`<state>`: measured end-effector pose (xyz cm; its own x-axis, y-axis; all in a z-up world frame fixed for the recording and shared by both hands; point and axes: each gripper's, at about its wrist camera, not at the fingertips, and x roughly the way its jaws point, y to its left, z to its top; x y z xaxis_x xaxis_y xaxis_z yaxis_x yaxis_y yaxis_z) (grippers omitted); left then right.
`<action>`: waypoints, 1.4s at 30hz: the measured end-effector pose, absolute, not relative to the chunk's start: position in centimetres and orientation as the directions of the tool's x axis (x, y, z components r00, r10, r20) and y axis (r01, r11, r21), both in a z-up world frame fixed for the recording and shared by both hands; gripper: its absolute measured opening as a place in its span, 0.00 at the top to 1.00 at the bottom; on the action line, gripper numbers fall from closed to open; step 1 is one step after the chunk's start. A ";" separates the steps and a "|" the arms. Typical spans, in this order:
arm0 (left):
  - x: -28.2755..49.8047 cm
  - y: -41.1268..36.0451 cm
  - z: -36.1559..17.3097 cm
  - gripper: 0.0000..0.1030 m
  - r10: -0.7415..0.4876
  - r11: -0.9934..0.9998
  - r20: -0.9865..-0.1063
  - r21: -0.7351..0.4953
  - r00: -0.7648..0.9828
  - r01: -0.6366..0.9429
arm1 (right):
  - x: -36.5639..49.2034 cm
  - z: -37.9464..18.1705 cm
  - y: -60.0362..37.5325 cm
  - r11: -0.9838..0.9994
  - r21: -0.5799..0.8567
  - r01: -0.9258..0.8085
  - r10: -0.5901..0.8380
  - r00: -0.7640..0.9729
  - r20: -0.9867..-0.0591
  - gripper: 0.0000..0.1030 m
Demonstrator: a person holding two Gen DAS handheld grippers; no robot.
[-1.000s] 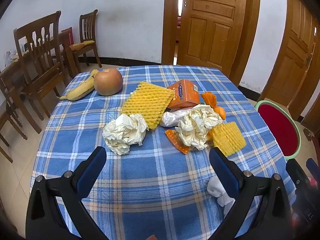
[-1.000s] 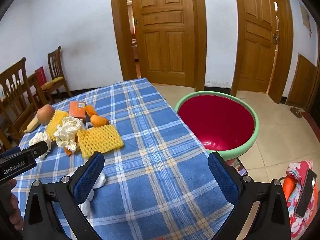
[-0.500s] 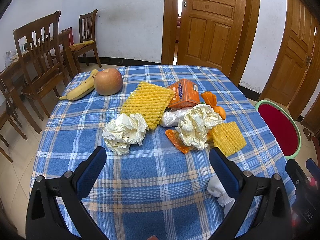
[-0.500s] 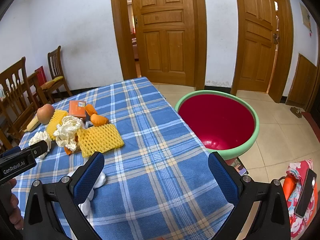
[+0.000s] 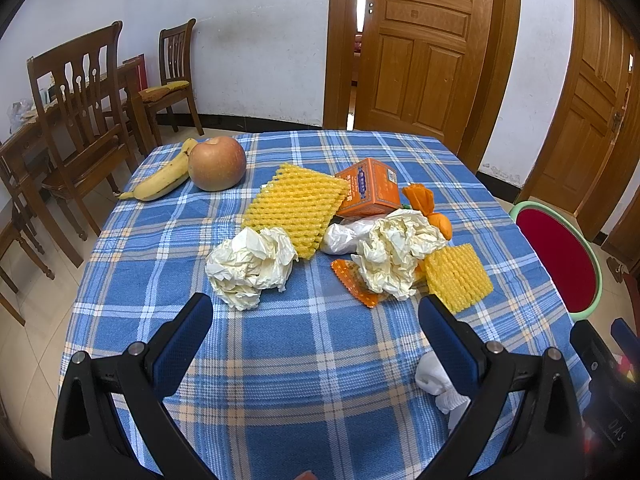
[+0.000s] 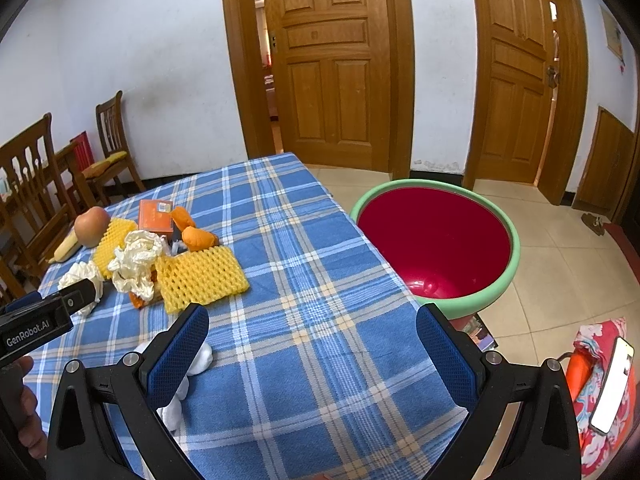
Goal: Collect trash
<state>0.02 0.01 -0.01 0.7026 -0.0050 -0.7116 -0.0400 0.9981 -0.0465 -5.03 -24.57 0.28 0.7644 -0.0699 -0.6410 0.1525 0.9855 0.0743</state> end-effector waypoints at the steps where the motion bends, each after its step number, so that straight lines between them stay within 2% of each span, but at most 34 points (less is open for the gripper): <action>1: 0.0 0.0 0.0 0.02 -0.005 0.998 -0.712 -0.046 0.702 -0.040 | -5.0 0.3 -24.6 0.985 0.074 0.153 -0.070 0.764 -0.641 0.00; 42: 0.7 0.7 1.0 0.02 0.014 0.999 -0.703 -0.020 0.711 -0.039 | -4.6 0.8 -24.5 0.988 0.081 0.133 -0.050 0.762 -0.645 0.00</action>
